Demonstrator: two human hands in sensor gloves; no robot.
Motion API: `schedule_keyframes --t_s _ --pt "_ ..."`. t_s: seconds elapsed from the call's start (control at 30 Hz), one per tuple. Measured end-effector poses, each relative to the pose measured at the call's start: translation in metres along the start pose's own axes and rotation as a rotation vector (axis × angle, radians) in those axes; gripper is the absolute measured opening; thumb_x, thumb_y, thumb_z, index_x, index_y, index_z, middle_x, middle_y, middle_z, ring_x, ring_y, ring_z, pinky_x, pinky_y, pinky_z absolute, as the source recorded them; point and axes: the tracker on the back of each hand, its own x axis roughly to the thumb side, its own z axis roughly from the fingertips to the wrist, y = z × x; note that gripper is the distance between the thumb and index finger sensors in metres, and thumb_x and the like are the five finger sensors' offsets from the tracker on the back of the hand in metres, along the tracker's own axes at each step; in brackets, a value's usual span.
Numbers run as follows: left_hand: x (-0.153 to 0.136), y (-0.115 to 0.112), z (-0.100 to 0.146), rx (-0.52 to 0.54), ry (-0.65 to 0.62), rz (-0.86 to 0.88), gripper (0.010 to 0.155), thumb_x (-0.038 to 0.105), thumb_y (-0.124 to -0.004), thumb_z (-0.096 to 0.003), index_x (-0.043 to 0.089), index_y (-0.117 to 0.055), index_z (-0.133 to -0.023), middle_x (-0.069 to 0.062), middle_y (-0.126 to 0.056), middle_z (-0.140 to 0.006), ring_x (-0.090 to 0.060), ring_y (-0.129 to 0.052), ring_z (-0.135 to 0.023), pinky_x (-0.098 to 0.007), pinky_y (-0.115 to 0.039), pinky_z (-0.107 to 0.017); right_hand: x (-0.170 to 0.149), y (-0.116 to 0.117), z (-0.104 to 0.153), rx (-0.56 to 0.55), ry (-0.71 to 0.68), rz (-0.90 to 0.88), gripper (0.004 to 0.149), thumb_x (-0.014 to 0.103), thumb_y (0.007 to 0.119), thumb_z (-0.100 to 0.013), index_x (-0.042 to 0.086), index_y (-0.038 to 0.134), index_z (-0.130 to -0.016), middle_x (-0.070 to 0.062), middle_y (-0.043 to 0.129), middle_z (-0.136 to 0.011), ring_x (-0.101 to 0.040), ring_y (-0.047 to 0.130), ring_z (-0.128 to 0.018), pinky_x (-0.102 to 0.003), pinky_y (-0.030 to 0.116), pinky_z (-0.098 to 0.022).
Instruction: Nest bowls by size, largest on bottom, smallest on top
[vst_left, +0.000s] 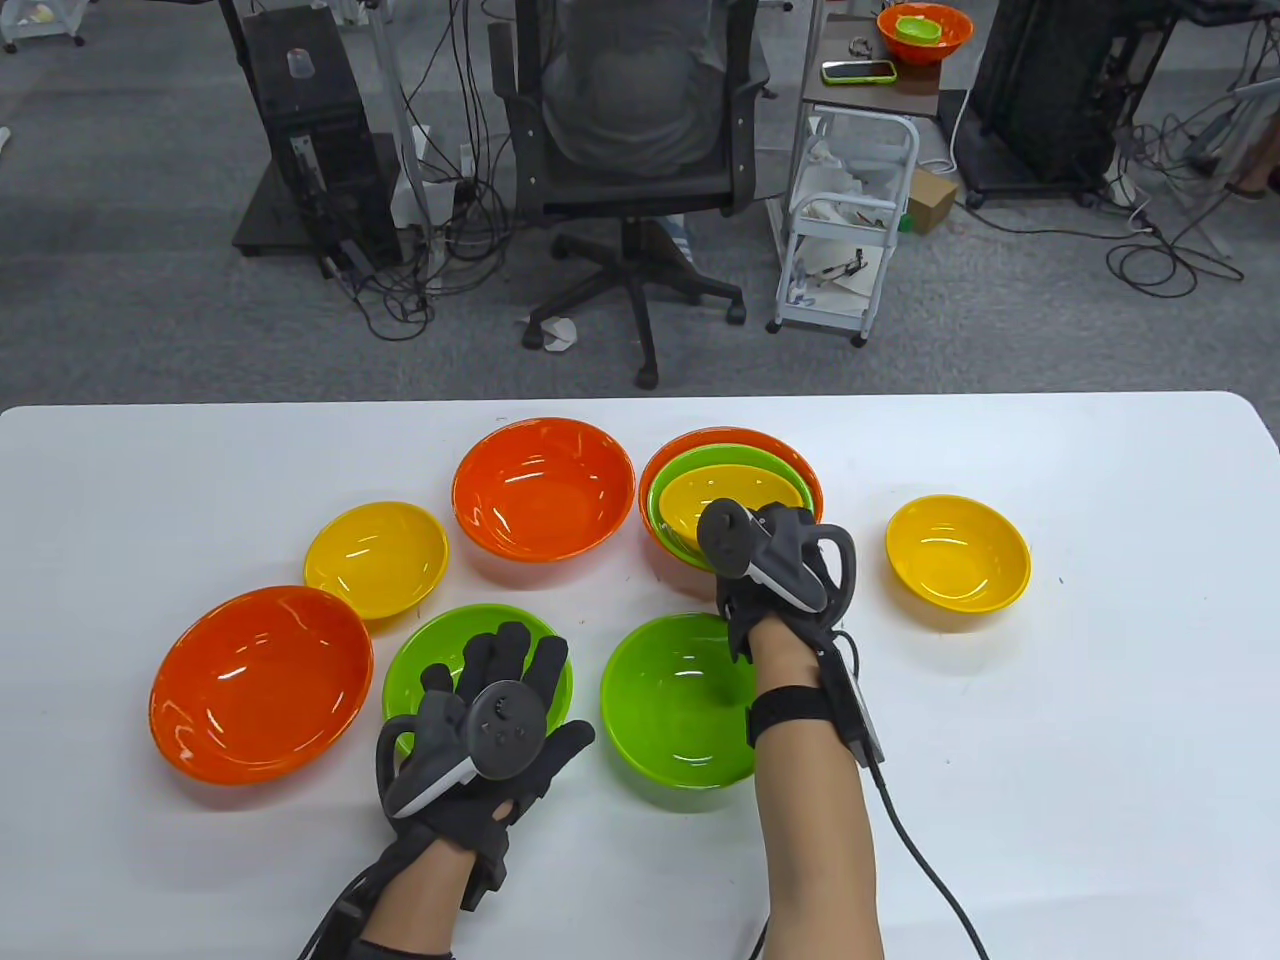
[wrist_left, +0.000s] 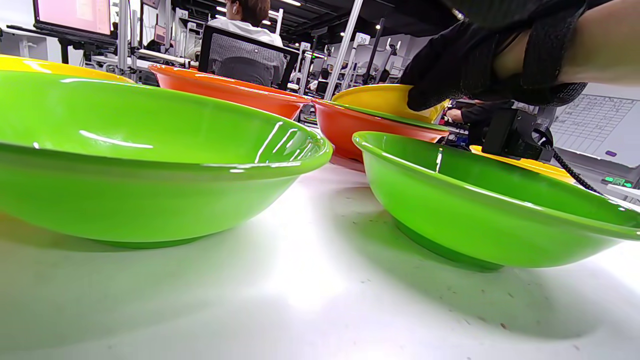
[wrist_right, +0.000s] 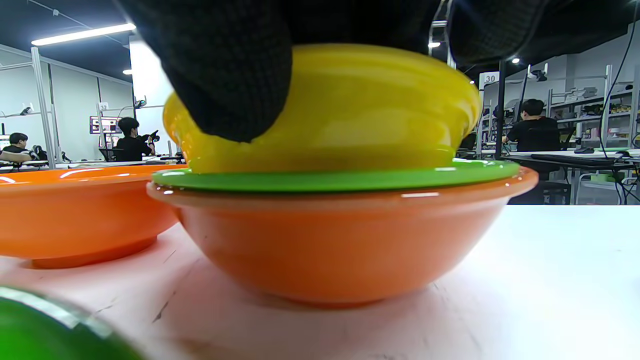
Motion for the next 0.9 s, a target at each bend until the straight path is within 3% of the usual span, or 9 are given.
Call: schedule_keyframes --t_s 0.2,0.33,0.53,0.9 --pt "0.000 -0.002 -0.002 -0.015 0.004 -0.001 0.083 0.064 -0.060 -0.0501 0.028 -0.028 -0.117 -0.017 -0.021 -0.123 -0.049 -0.028 -0.114 -0.077 -0.028 -0.072 -0.001 0.004 -0.002 0.051 0.020 -0.009 0.041 0.025 0.087 -0.043 0.014 0.090 -0.082 -0.010 0.096 -0.079 -0.044 0.083 -0.081 -0.068 0.062 -0.063" --pt "0.001 -0.002 -0.002 -0.016 0.002 0.001 0.082 0.064 -0.060 -0.0500 0.028 -0.029 -0.117 -0.017 -0.021 -0.123 -0.049 -0.028 -0.114 -0.077 -0.028 -0.072 -0.002 0.014 -0.003 0.272 0.073 -0.033 0.043 0.026 0.081 -0.047 0.015 0.085 -0.088 -0.015 0.086 -0.093 -0.046 0.075 -0.088 -0.070 0.056 -0.065" --pt "0.001 -0.004 -0.004 -0.031 0.002 -0.003 0.082 0.064 -0.060 -0.0500 0.028 -0.028 -0.117 -0.017 -0.021 -0.123 -0.049 -0.028 -0.114 -0.077 -0.028 -0.073 -0.003 0.015 -0.002 0.309 0.056 -0.067 0.048 0.027 0.078 -0.049 0.014 0.077 -0.096 -0.016 0.072 -0.105 -0.048 0.058 -0.100 -0.072 0.049 -0.068" --pt "0.002 -0.006 -0.005 -0.041 0.000 -0.011 0.082 0.064 -0.060 -0.0501 0.028 -0.028 -0.117 -0.017 -0.021 -0.123 -0.049 -0.028 -0.114 -0.077 -0.028 -0.073 -0.013 -0.020 0.025 0.250 0.010 -0.123 0.061 0.036 0.075 -0.050 0.015 0.061 -0.105 -0.017 0.057 -0.111 -0.049 0.042 -0.104 -0.073 0.035 -0.069"
